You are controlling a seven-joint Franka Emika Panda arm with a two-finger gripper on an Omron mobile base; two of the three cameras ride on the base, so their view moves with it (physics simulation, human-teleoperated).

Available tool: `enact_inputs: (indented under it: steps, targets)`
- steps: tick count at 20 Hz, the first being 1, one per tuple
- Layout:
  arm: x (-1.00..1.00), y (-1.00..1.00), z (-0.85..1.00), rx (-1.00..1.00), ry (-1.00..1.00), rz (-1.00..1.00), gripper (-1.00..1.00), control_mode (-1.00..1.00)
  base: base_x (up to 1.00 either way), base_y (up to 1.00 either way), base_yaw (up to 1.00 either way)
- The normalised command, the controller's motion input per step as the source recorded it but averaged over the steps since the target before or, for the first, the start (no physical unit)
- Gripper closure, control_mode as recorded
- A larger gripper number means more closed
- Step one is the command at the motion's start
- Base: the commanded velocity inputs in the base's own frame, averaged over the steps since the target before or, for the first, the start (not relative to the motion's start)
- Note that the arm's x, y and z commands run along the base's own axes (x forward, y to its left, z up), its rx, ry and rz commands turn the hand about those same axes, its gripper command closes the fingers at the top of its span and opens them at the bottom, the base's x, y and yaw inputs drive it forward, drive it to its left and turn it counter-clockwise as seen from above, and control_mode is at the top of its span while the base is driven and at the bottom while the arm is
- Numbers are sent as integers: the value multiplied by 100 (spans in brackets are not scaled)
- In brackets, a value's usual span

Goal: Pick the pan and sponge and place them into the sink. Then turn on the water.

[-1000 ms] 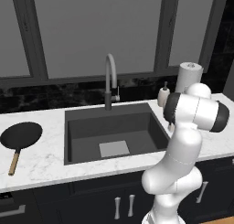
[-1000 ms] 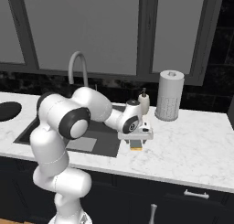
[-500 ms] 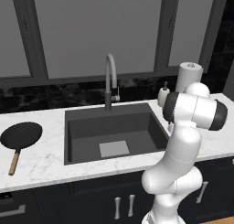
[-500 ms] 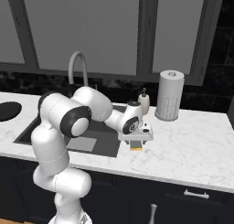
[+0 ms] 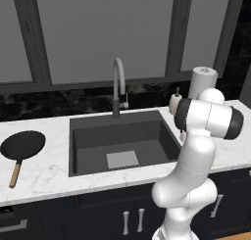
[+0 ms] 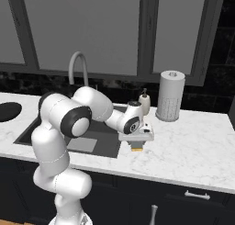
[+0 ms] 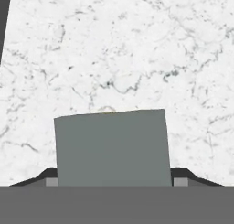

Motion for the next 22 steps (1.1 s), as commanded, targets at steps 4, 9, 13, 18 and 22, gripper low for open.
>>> enact_inputs:
  steps: [4,9,13,18,22]
  targets:
    - [-1,0,0,0,0,0,100,-100,0,0,0]
    - [0,40,24,0,-1,0,100,-100,0,0,0]
    - [1,97,41,0,-8,-1,100,-100,0,0,0]
    - [4,100,12,0,-3,0,100,-100,0,0,0]
    - [6,90,-1,0,1,0,100,-100,0,0,0]
